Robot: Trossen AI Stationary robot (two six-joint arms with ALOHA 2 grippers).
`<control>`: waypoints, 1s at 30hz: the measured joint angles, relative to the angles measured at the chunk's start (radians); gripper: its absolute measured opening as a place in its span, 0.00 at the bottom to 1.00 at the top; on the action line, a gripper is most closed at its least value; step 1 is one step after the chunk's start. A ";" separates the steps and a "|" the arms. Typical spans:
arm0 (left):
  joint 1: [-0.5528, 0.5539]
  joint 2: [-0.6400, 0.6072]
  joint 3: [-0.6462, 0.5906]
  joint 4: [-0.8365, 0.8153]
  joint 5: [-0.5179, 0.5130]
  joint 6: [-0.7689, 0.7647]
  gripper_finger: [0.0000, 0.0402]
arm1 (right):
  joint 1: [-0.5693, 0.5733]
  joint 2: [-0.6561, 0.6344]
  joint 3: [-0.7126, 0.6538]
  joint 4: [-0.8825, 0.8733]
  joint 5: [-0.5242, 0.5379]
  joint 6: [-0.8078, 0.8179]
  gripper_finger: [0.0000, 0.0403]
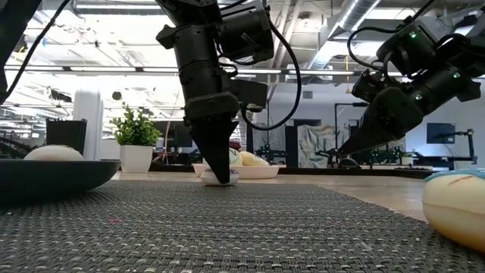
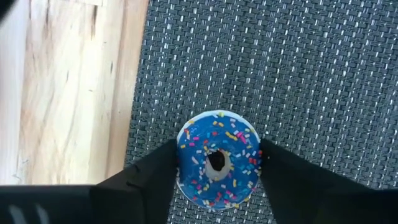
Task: Pick & Place donuts
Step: Put the small purple donut on the black plate
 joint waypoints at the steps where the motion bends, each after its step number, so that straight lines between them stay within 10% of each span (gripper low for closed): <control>1: 0.000 0.000 0.000 0.000 0.000 0.000 0.50 | 0.000 0.000 0.000 0.000 0.000 0.000 0.00; 30: -0.033 -0.012 0.149 -0.239 -0.115 -0.012 0.48 | 0.000 0.000 0.000 0.000 0.000 -0.003 0.00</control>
